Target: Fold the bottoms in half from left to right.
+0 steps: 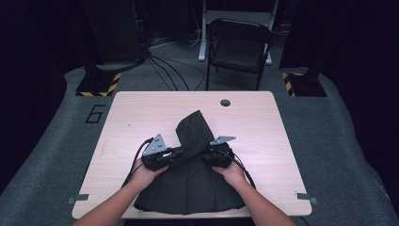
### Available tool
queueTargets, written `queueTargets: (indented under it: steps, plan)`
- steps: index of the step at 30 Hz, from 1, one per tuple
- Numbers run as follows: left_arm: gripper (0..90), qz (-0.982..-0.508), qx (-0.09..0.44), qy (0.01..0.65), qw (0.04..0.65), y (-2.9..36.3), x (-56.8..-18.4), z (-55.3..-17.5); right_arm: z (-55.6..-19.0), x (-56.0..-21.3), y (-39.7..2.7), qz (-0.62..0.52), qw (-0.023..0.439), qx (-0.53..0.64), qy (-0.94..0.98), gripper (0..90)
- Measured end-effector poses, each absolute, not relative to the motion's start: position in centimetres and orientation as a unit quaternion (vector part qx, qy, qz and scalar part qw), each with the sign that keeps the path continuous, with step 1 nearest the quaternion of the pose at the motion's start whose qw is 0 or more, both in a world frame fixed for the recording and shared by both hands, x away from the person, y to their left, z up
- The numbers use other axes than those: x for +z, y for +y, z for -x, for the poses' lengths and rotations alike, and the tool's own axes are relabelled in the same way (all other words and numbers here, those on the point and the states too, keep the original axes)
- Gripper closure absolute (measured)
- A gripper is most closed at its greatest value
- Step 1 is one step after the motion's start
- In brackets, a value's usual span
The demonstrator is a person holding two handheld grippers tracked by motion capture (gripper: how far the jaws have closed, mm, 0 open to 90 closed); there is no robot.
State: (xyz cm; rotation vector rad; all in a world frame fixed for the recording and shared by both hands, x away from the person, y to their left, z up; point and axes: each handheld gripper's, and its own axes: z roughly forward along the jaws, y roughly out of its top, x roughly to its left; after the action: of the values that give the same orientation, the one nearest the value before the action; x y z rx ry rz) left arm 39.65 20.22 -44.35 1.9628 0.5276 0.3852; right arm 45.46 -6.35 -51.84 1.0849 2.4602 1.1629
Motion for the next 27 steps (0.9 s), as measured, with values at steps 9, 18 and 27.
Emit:
queueTargets:
  steps: [9, 18, 27]
  plan:
    - [83.7, -0.834, 0.135, 0.187, 0.502, 19.7, -46.2, -37.9, -45.5, -51.9, -6.4, -0.37, 0.104, 0.397, 0.833, 50.5]
    - [83.6, -0.852, 0.126, 0.164, 0.481, 18.8, -48.1, -36.7, -45.5, -51.9, -6.4, -0.37, 0.105, 0.397, 0.833, 50.5]
    - [83.6, -0.865, 0.117, 0.158, 0.462, 18.4, -49.6, -36.4, -45.4, -51.8, -6.4, -0.368, 0.104, 0.396, 0.835, 50.4]
